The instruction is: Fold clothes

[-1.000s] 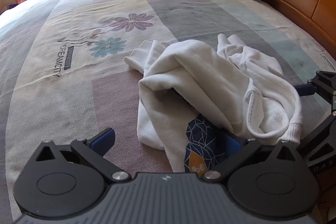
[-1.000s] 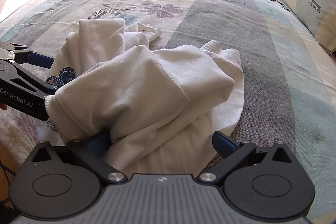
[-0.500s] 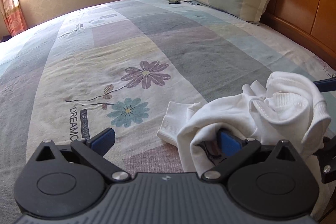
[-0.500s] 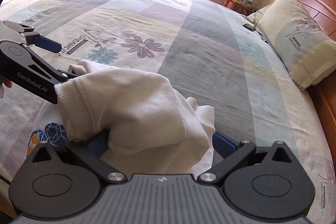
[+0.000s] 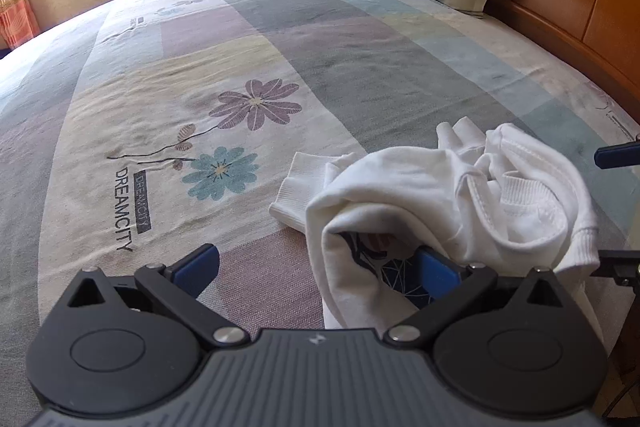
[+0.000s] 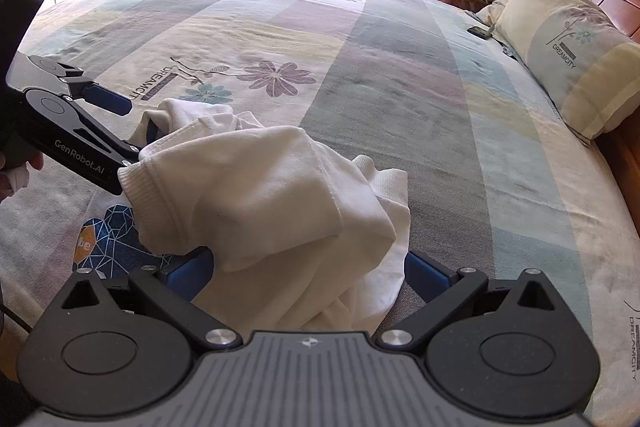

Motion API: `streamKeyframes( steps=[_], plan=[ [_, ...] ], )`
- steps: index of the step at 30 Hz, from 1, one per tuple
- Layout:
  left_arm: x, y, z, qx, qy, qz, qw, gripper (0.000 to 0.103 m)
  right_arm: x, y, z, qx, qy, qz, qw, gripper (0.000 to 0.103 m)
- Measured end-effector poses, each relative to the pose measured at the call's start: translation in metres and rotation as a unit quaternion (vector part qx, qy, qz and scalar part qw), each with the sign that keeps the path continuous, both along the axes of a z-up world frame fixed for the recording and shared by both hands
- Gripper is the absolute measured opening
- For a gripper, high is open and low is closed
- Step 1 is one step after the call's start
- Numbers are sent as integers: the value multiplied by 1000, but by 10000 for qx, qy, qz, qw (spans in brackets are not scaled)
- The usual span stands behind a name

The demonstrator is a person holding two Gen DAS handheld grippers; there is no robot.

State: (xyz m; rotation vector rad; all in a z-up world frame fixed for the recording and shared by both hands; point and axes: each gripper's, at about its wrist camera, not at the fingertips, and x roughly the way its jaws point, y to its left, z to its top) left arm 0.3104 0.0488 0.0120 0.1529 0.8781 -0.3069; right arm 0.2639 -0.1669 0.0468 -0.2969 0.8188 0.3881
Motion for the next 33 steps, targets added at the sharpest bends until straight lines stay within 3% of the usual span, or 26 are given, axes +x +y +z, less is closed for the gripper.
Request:
streamKeyframes(
  steps=[6, 13, 18, 28, 33],
  plan=[
    [-13, -14, -3, 585, 198, 351, 9975, 102, 20, -27, -5, -121, -149, 783, 9967, 103],
    [-14, -42, -2, 960, 160, 811, 9919, 102, 54, -21, -22, 91, -137, 1814, 9833, 103],
    [-13, -57, -2, 1323, 63, 679, 9889, 102, 58, -18, -29, 117, -152, 2338, 9721, 103],
    [-12, -65, -3, 1334, 127, 928, 9866, 102, 62, -25, -38, 68, 77, 2815, 9595, 103],
    [4, -60, -1, 1427, -86, 836, 9862, 102, 71, -10, -41, 22, -133, 2926, 9562, 103]
  ],
)
